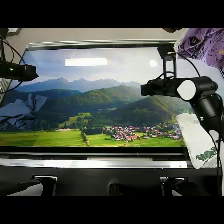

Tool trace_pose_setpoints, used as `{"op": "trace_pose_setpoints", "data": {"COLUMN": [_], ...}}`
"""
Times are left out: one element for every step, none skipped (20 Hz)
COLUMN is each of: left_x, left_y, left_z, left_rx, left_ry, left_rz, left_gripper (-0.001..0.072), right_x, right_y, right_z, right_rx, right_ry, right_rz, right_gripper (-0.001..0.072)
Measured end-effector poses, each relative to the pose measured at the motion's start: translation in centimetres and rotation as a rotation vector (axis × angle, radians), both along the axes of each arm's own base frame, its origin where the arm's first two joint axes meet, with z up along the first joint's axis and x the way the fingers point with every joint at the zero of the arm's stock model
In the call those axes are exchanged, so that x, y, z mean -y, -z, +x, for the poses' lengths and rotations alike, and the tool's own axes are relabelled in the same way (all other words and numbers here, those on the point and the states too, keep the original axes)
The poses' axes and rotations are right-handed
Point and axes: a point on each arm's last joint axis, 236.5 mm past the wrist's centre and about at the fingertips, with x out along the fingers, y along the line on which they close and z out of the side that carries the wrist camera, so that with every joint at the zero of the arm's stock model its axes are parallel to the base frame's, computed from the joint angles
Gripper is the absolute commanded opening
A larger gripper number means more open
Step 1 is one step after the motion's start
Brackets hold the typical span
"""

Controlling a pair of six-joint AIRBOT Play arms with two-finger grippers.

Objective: Fold the clothes and pants, and hang the long-sleeved shirts on hangers.

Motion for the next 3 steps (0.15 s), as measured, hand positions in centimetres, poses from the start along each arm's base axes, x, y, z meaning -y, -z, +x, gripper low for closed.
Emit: {"op": "trace_pose_setpoints", "data": {"left_x": [0.0,0.0,-0.03], "left_y": [-0.01,0.11,0.19], "left_z": [0.03,0.05,0.1], "left_rx": [0.001,-0.001,-0.002], "left_ry": [0.0,0.0,0.0], "left_rz": [0.0,0.0,0.001], "left_gripper": [0.0018,0.0019,0.0019], "right_x": [-0.03,-0.08,-0.1], "right_y": [0.0,0.0,0.0], "right_z": [-0.01,-0.03,-0.04], "right_rx": [0.0,0.0,0.0], "right_ry": [-0.001,-0.002,-0.002], "right_rz": [0.0,0.0,0.0], "right_gripper": [0.0037,0.0037,0.0037]}}
